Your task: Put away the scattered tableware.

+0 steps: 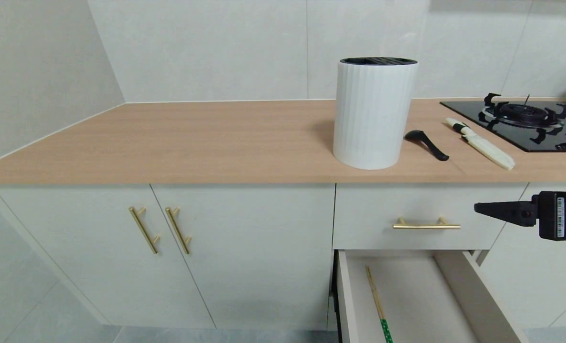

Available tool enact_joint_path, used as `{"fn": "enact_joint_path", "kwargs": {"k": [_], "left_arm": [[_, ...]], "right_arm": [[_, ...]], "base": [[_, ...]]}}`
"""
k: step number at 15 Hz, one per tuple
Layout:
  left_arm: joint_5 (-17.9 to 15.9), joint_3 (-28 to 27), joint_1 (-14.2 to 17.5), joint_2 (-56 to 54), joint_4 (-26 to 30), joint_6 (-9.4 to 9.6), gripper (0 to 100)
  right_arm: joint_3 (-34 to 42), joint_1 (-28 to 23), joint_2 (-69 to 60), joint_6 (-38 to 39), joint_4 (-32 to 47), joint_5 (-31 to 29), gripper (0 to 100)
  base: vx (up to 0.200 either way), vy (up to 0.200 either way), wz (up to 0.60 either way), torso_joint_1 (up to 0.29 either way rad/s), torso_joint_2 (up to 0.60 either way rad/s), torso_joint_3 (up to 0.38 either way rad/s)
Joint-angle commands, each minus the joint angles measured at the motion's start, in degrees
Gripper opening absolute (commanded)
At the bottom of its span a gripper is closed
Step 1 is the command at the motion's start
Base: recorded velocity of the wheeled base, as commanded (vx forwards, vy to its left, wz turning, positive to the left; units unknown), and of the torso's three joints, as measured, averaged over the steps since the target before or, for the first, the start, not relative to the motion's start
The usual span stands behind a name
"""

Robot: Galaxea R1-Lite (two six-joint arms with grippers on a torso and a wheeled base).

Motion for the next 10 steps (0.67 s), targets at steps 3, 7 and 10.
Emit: {"fn": "enact_joint_path", "kwargs": {"k": [3, 7, 10], "left_arm": [[0.02, 0.00, 0.07, 0.00, 0.04, 0.02, 100], [0.02, 0.00, 0.07, 0.00, 0.04, 0.02, 100], [0.02, 0.00, -0.02, 0.00, 0.04, 0.02, 100]], "right_arm": [[0.35, 0.04, -0.20, -1.39, -0.05, -0.02, 100], [0.88, -0.14, 0.68, -1.57, -1.20, 0.42, 100], [1.14, -4.88, 4.90, -4.73, -5.50, 1.82, 100]], "base": [[0.000, 0.000, 0.00, 0.273, -0.47, -0.273], [0.000, 0.000, 0.00, 0.222, -0.48, -0.275], [0.000, 0.000, 0.00, 0.089, -0.19, -0.100]]}}
